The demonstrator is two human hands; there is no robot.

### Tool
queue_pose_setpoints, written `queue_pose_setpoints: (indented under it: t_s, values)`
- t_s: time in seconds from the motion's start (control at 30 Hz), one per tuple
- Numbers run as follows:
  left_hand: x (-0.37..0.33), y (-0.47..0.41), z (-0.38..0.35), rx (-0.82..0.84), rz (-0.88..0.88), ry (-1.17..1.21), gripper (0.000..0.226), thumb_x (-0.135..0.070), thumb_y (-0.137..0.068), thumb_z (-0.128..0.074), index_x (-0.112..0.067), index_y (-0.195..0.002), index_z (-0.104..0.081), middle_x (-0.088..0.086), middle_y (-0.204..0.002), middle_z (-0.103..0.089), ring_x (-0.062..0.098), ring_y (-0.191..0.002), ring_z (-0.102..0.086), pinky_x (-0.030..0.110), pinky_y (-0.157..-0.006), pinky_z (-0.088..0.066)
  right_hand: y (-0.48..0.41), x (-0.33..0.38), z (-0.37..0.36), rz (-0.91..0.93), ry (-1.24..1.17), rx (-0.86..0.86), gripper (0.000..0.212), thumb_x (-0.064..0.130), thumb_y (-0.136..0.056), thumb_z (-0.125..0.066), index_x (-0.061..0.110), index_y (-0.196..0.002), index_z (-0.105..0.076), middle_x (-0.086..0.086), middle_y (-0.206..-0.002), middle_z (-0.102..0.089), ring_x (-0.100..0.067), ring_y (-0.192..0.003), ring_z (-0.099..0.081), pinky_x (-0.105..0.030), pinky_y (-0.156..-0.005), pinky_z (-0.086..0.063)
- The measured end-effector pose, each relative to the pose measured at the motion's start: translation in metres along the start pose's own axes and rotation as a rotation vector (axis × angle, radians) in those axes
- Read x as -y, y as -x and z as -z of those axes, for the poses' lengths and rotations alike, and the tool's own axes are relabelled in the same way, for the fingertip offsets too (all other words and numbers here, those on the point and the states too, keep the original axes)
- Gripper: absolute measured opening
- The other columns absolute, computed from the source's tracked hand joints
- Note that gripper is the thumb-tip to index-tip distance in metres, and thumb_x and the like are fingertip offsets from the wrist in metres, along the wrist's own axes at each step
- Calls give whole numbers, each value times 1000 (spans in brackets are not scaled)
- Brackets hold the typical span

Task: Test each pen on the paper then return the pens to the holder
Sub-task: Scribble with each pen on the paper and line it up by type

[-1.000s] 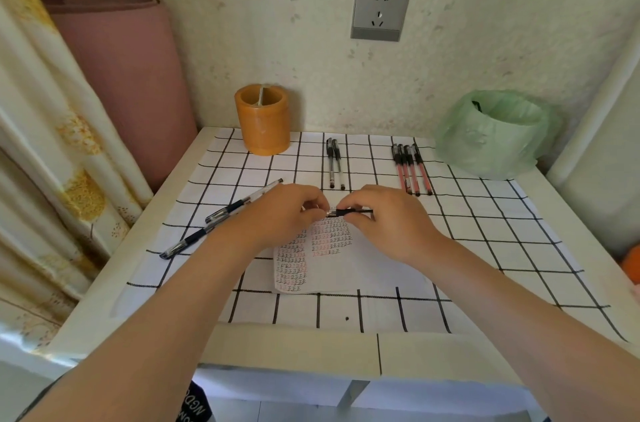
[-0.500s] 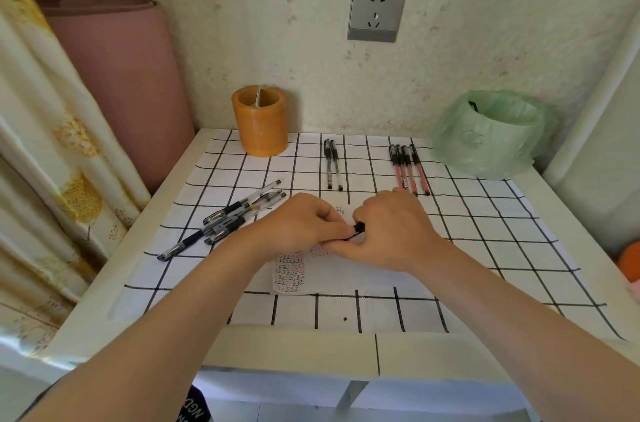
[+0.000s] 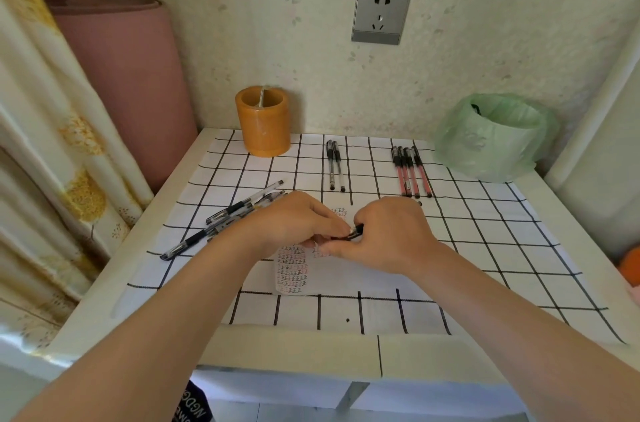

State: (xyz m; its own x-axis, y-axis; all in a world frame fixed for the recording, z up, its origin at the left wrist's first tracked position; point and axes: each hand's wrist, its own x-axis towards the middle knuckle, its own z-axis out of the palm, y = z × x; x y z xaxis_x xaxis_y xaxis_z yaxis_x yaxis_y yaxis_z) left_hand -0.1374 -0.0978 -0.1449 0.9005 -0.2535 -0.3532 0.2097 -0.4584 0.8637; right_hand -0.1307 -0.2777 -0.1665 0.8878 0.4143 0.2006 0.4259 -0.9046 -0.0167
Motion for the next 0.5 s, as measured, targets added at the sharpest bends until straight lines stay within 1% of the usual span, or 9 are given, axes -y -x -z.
queue_pose_setpoints:
  t_s: [0.1, 0.17, 0.27, 0.33, 0.37, 0.4, 0.43, 0.47, 0.5]
  values:
    - [0, -1, -4, -15, 5, 13, 11, -26, -82, -79, -18, -89, -81, 9, -93, -77, 9, -77, -64, 18, -66, -52, 1, 1, -1, -18, 3, -55, 79, 89, -66, -41, 14, -42, -37, 4, -36, -31, -12, -38, -33, -25, -44, -25]
    - [-1, -1, -5, -4, 2, 1, 10, -27, -83, -78, -19, -87, -81, 8, -92, -77, 7, -74, -64, 19, -65, -50, 2, 1, -1, -20, 18, -69, 79, 88, -67, -42, 13, -42, -36, 3, -35, -28, -13, -37, -30, -25, -43, -24]
    - [-1, -2, -4, -6, 4, -43, 11, -29, -81, -78, -20, -85, -81, 7, -86, -77, 5, -68, -63, 22, -68, -49, 0, 0, -3, -1, 12, -25, 77, 90, -68, -41, 16, -49, -46, 5, -41, -42, -10, -43, -41, -27, -46, -33]
    - [1, -4, -2, -63, -14, -82, 11, -31, -81, -77, -21, -83, -81, 3, -84, -77, 8, -69, -64, 27, -72, -51, -1, -3, -3, 38, -48, 8, 65, 88, -71, -43, 23, -64, -53, 8, -57, -54, -8, -55, -51, -28, -51, -38]
    - [1, -6, 0, -118, -32, -95, 11, -31, -83, -74, -21, -82, -80, 0, -84, -77, 9, -71, -65, 28, -73, -52, -2, -4, -4, 64, -110, 19, 56, 81, -76, -48, 26, -78, -56, 10, -68, -57, -10, -63, -53, -30, -55, -41]
    - [2, -7, 2, -190, -47, -102, 11, -30, -85, -71, -22, -83, -78, -3, -85, -77, 9, -71, -65, 28, -71, -52, -3, -6, -6, 85, -184, 27, 43, 67, -83, -55, 25, -93, -57, 11, -80, -57, -12, -72, -55, -31, -60, -42]
    - [3, -9, 5, -270, -60, -103, 11, -29, -88, -68, -23, -85, -76, -5, -86, -76, 9, -72, -65, 27, -69, -51, -4, -8, -8, 102, -249, 33, 32, 48, -89, -60, 22, -107, -55, 8, -91, -56, -14, -81, -55, -33, -66, -44]
    - [4, -11, 9, -347, -73, -103, 10, -28, -90, -66, -24, -86, -74, -6, -87, -75, 10, -73, -65, 26, -67, -50, -5, -9, -10, 110, -289, 30, 28, 29, -91, -60, 19, -116, -54, 4, -101, -54, -16, -88, -55, -33, -71, -45]
    - [4, -14, 13, -417, -87, -104, 9, -27, -92, -64, -25, -88, -72, -6, -88, -74, 11, -76, -65, 26, -67, -50, -7, -11, -11, 108, -314, 16, 30, 16, -92, -58, 16, -121, -54, 0, -108, -52, -18, -92, -54, -33, -74, -46]
